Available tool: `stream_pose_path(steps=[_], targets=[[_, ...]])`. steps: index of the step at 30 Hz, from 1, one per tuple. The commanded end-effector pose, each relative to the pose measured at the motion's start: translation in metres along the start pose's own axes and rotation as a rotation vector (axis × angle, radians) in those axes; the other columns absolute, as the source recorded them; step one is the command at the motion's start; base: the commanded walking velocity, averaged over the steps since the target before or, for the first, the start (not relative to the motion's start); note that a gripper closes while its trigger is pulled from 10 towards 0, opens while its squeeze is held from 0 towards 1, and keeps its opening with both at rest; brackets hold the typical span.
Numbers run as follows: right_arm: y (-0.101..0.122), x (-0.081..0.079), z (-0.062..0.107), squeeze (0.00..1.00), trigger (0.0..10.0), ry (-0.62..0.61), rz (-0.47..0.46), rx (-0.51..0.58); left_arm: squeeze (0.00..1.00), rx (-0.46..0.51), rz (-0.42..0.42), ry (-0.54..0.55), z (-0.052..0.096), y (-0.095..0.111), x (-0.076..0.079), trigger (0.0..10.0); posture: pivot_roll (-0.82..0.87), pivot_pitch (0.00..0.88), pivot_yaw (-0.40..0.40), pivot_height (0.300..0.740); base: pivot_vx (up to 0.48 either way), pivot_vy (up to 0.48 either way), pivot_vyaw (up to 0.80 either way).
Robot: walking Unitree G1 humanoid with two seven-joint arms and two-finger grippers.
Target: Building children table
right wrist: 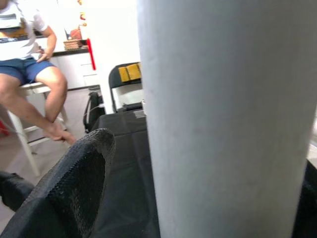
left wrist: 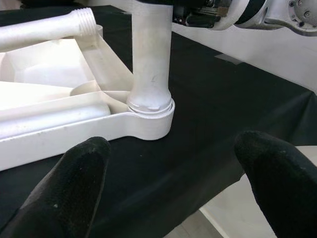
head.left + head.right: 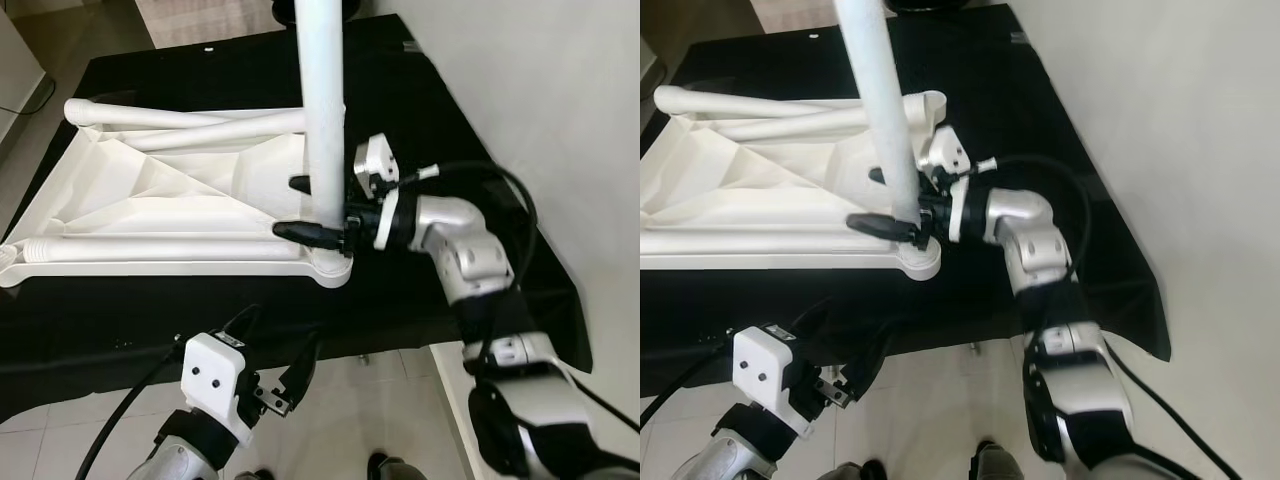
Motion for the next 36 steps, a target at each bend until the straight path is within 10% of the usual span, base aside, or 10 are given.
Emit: stream_pose_path(steps=[1,2,3,4,5,21,25,27,29,36], targets=[[0.000,-0.007,-0.015,0.00,8.8,0.087,-0.003,0.003,0.00,-0.020,-0.005,-0.008,0.004,0.000,0.001,10.0,0.07,0.274,0.048,0.740,0.000,0.000,0.00],[0.000,-0.007,-0.015,0.00,8.8,0.087,-0.003,0.003,0.00,-0.020,-0.005,-0.008,0.004,0.000,0.001,10.0,0.07,0.274,0.048,0.740,0.000,0.000,0.00],[0.000,-0.006,-0.016,0.00,4.2,0.098,-0.004,0.003,0.00,-0.022,-0.005,-0.008,0.004,0.000,0.001,10.0,0.07,0.275,0.048,0.740,0.000,0.000,0.00],[0.000,-0.006,-0.016,0.00,4.2,0.098,-0.004,0.003,0.00,-0.022,-0.005,-0.008,0.004,0.000,0.001,10.0,0.07,0.275,0.048,0.740,0.000,0.000,0.00],[0.000,-0.003,-0.016,0.00,0.0,0.102,-0.007,0.005,0.00,-0.023,-0.005,-0.008,0.005,0.000,0.001,10.0,0.07,0.280,0.049,0.740,0.000,0.000,0.00],[0.003,0.014,0.023,0.00,0.0,-0.114,0.018,0.078,0.00,-0.025,0.008,-0.014,0.001,-0.001,0.001,10.0,0.03,0.275,0.047,0.740,0.000,0.000,0.00],[-0.009,0.022,0.036,0.00,0.0,-0.407,0.009,0.074,0.00,-0.022,0.009,-0.015,-0.001,-0.002,0.000,10.0,0.01,0.269,0.041,0.740,0.000,0.000,0.00],[-0.041,0.021,0.074,0.00,0.0,-1.040,0.032,-0.059,0.00,-0.020,0.008,-0.014,-0.003,-0.003,-0.003,10.0,-0.01,0.266,0.042,0.740,0.000,0.000,0.00],[-0.053,0.005,0.080,0.00,0.0,-1.172,-0.050,-0.040,0.00,-0.019,0.007,-0.014,-0.004,-0.003,-0.004,10.0,-0.02,0.260,0.052,0.740,0.000,0.000,0.00],[-0.068,-0.024,0.018,0.00,0.0,-0.989,-0.123,-0.001,0.00,-0.018,0.003,-0.021,-0.010,-0.007,-0.006,10.0,-0.01,0.229,0.059,0.740,0.000,0.000,0.00]])
Point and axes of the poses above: a point about 5 cm out from each wrist's last joint towards the gripper, its own z axis pointing back from the gripper into the wrist, its own y axis along the axis of the wrist's last joint, x = y × z, the point moved 4 cm from there along -z, pointing out of the wrist towards the gripper, and after that the axes turned 1 degree about -z, right-handed, at the moved point
